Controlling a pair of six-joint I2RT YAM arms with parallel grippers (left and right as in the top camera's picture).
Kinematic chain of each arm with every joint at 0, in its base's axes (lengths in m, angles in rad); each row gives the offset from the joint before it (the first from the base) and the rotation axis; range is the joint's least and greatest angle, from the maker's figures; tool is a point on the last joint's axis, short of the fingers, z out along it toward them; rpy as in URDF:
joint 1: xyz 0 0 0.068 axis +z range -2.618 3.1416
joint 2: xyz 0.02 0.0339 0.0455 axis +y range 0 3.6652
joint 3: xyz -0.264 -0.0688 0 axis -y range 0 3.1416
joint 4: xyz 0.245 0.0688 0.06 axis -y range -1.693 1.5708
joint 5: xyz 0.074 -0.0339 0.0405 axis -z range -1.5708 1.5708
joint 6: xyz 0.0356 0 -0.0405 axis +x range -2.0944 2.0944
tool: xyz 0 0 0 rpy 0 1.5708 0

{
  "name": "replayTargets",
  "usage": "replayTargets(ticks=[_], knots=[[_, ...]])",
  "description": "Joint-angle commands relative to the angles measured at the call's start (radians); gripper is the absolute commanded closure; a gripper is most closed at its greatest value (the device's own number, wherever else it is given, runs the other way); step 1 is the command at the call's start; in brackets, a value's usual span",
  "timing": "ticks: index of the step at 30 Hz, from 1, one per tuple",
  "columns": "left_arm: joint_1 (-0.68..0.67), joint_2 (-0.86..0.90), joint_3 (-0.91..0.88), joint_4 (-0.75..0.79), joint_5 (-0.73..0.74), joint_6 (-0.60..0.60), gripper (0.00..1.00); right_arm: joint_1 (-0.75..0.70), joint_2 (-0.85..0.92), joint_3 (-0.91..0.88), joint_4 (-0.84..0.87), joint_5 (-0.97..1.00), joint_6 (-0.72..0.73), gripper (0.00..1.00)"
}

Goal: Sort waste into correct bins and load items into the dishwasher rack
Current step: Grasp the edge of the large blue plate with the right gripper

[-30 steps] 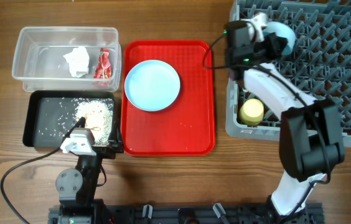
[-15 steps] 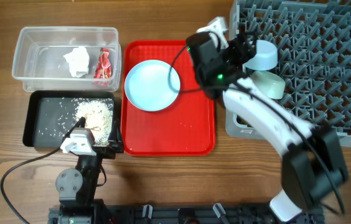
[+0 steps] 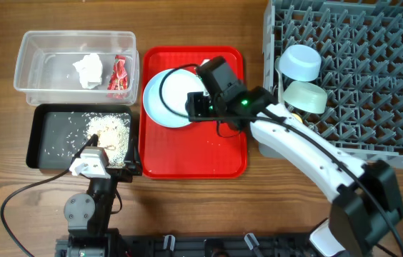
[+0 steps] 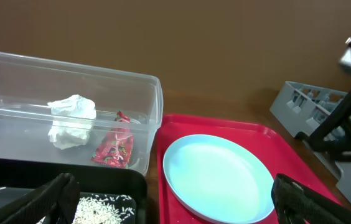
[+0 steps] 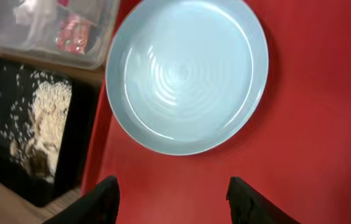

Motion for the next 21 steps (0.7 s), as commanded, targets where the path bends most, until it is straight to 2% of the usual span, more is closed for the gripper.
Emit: replayTargets(ticks=[1,9,12,14,17,21], knots=[[0.007,-0.007,-0.006,-0.001,0.008,0.019,0.0,-0.009,0.106,-0.001,0.015,0.035,0.314,0.44],[0.007,-0.007,-0.006,-0.001,0.008,0.019,0.0,-0.032,0.332,-0.001,0.055,0.032,0.441,0.55],[0.007,-0.007,-0.006,-0.001,0.008,0.019,0.0,-0.039,0.355,-0.001,0.055,0.032,0.433,0.72],[0.007,-0.007,-0.006,-0.001,0.008,0.019,0.0,-0.046,0.341,-0.001,0.05,0.034,0.403,0.89],[0.007,-0.007,-0.006,-0.001,0.008,0.019,0.0,-0.056,0.303,-0.001,0.044,0.052,0.391,0.96],[0.007,-0.007,-0.006,-0.001,0.008,0.019,0.0,-0.069,0.199,0.0,0.035,0.134,0.332,0.96]])
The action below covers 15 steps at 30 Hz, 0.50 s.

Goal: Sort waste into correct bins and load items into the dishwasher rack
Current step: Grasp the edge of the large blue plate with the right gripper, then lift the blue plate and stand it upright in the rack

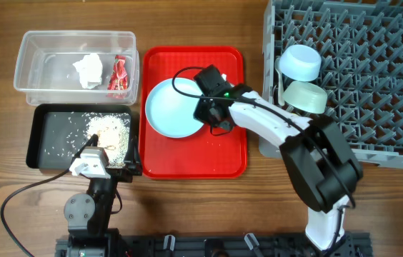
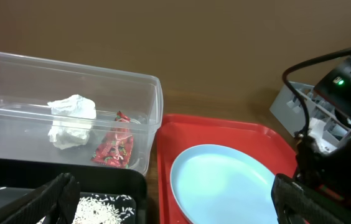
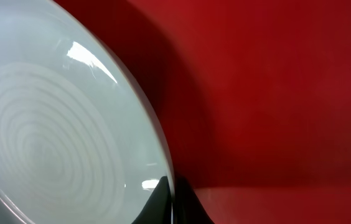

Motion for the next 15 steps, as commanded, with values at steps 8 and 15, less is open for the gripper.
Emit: replayTargets(ticks=[8,15], knots=[[0.007,-0.007,-0.006,-0.001,0.008,0.019,0.0,-0.016,-0.413,-0.007,-0.035,0.388,-0.322,0.96],[0.007,-0.002,-0.006,-0.001,0.008,0.02,0.0,-0.059,-0.593,-0.007,-0.157,0.518,-0.415,0.96]])
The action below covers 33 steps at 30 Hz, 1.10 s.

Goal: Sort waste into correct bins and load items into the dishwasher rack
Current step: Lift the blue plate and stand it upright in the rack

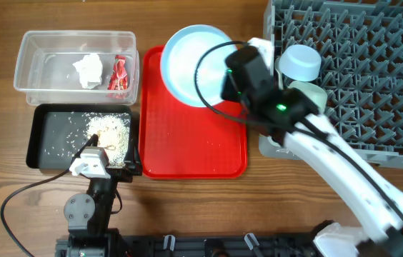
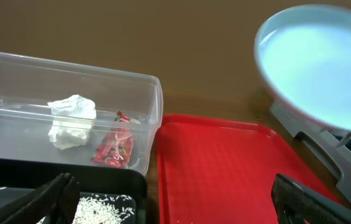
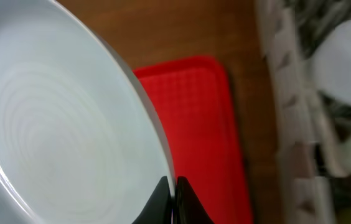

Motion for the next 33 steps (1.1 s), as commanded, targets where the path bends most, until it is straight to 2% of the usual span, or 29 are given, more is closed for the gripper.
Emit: replayTargets(ticks=[1,5,10,14,17,28,33], knots=[[0.007,0.001,-0.006,-0.001,0.008,0.019,0.0,-0.058,-0.074,0.004,-0.076,0.139,-0.099,0.96],[0.007,0.008,-0.006,-0.001,0.008,0.019,0.0,-0.171,-0.126,0.004,-0.171,0.196,-0.167,0.96],[0.007,0.008,-0.006,-0.001,0.008,0.019,0.0,-0.316,-0.155,0.004,-0.201,0.274,-0.276,0.96],[0.007,0.008,-0.006,-0.001,0.008,0.019,0.0,-0.405,-0.161,0.004,-0.205,0.491,-0.283,0.96],[0.007,0.008,-0.006,-0.001,0.008,0.019,0.0,-0.424,-0.161,0.004,-0.202,0.585,-0.328,0.96],[0.007,0.008,-0.006,-0.001,0.008,0.019,0.0,-0.425,-0.16,0.004,-0.179,0.811,-0.345,0.96],[0.007,0.008,-0.006,-0.001,0.008,0.019,0.0,-0.425,-0.16,0.004,-0.147,0.81,-0.409,0.96]])
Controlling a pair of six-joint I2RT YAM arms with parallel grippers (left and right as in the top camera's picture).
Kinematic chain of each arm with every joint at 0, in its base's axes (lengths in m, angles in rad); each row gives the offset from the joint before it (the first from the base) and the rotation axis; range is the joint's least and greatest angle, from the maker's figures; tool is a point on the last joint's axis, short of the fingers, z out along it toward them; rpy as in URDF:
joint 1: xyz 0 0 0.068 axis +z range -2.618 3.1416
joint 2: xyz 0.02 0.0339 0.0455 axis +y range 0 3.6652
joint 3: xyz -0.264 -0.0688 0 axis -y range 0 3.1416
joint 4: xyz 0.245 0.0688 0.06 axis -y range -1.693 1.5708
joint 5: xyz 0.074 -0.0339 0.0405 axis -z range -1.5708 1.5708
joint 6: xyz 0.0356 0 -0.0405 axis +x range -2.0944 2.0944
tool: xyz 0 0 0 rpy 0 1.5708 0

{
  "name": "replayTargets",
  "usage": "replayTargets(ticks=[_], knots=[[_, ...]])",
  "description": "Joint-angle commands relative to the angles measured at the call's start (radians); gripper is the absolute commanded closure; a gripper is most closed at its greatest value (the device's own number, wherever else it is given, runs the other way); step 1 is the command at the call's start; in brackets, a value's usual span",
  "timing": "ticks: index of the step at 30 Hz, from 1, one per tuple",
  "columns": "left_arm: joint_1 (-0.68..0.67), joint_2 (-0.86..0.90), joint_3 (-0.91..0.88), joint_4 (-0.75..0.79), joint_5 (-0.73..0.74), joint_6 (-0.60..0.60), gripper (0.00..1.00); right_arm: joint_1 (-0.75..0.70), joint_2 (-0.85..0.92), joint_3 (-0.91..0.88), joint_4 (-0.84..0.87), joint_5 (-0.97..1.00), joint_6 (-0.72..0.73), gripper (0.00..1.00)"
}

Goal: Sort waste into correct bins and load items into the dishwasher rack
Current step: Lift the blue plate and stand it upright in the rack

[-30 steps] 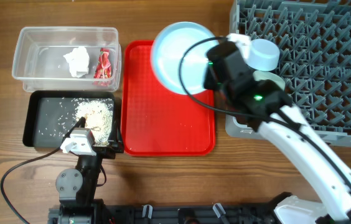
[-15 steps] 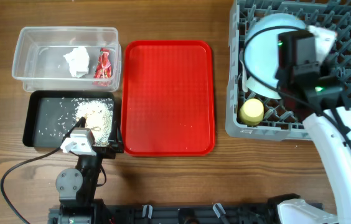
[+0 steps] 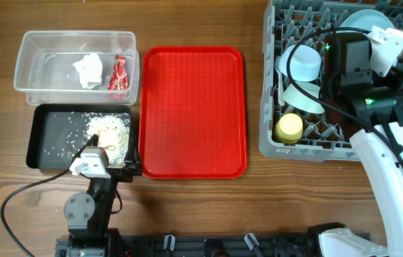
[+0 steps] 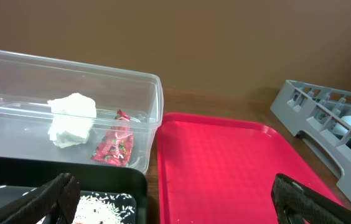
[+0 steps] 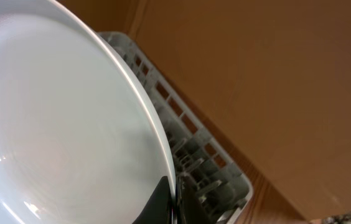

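The light blue plate fills the right wrist view, held on edge above the grey dishwasher rack. My right gripper is shut on its rim. From overhead the plate shows at the rack's far side, behind the right arm. In the rack sit a white bowl, a pale green bowl and a yellow round item. My left gripper is open and low, at the near edge of the black tray of rice.
The red tray lies bare in the middle, with a few crumbs. A clear bin at the back left holds a white tissue and a red wrapper. The rice lies in the black tray.
My right gripper has moved right with the plate, from above the red tray's far right corner to over the rack's far side. The yellow item in the rack now shows. The left arm stayed put.
The plate lay flat on the red tray with my right gripper open above it. Then the gripper was shut on the plate's rim on the tray. Then the plate was lifted over the tray's far end, and now it hangs over the rack.
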Motion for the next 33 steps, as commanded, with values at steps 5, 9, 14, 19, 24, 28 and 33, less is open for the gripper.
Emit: replayTargets(ticks=[5,9,14,19,24,28,33], knots=[[0.007,0.002,-0.006,-0.001,0.008,0.02,0.0,0.0,-0.022,0.004,-0.036,0.068,-0.047,0.96],[0.007,0.002,-0.006,-0.001,0.008,0.019,0.0,0.0,-0.022,0.004,-0.064,0.072,-0.046,0.96],[0.007,0.002,-0.006,-0.001,0.008,0.019,0.0,0.0,-0.022,0.004,-0.035,0.078,-0.051,0.96],[0.007,0.002,-0.006,-0.001,0.008,0.019,0.0,-0.003,-0.021,0.004,0.0,0.078,-0.068,0.96],[0.007,0.002,-0.006,-0.001,0.008,0.019,0.0,-0.01,0.004,0.004,0.018,0.078,-0.07,0.96],[0.007,0.002,-0.006,-0.001,0.008,0.019,0.0,-0.028,0.067,0.004,0.066,0.108,-0.156,0.96],[0.007,0.002,-0.006,-0.001,0.008,0.019,0.0,-0.056,0.151,0.004,0.078,0.116,-0.174,0.95]])
